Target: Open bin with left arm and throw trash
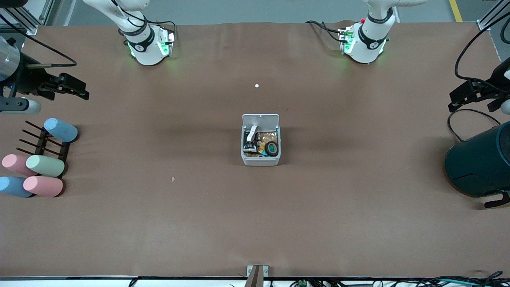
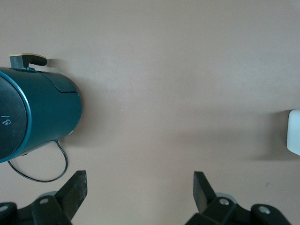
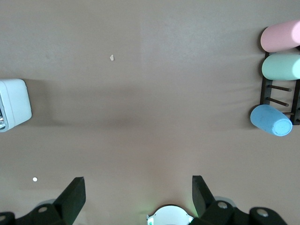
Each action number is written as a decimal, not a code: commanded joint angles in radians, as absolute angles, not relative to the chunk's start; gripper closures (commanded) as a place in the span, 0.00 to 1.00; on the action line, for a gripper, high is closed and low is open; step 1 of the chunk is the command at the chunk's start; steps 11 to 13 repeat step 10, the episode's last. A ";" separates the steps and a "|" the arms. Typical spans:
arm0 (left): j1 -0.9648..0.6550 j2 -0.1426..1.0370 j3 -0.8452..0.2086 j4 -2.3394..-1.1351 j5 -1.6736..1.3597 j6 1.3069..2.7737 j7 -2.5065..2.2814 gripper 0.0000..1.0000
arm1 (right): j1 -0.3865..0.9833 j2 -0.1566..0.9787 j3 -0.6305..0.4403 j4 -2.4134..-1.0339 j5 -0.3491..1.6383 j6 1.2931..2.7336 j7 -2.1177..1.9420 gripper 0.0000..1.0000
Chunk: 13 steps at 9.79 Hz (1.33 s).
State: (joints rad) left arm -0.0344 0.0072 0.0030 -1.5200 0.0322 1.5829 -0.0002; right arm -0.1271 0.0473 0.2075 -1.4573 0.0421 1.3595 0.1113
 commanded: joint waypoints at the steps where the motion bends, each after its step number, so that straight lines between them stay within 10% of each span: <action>1: -0.038 0.015 0.003 -1.496 0.026 1.559 -0.008 0.00 | -0.147 -0.037 0.221 -1.584 0.054 1.434 0.098 0.00; 13: -0.035 0.014 0.003 -1.496 0.025 1.557 -0.008 0.00 | -0.196 -0.028 0.221 -1.549 0.014 1.460 0.095 0.00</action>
